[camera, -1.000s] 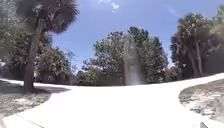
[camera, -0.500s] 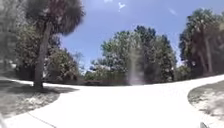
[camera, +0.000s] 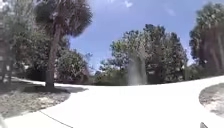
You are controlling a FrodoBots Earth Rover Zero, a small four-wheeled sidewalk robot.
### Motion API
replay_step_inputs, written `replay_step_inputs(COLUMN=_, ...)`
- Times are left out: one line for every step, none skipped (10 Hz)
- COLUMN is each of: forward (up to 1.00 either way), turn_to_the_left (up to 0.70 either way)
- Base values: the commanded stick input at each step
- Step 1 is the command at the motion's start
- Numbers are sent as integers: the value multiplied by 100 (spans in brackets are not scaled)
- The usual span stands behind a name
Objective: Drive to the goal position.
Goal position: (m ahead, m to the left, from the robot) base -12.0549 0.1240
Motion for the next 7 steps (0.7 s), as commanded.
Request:
replay_step_inputs(forward=0, turn_to_the_left=45)
replay_step_inputs(forward=0, turn_to_the_left=45)
replay_step_inputs(forward=0, turn_to_the_left=45)
replay_step_inputs(forward=0, turn_to_the_left=45)
replay_step_inputs(forward=0, turn_to_the_left=45)
replay_step_inputs(forward=0, turn_to_the_left=45)
replay_step_inputs(forward=0, turn_to_the_left=45)
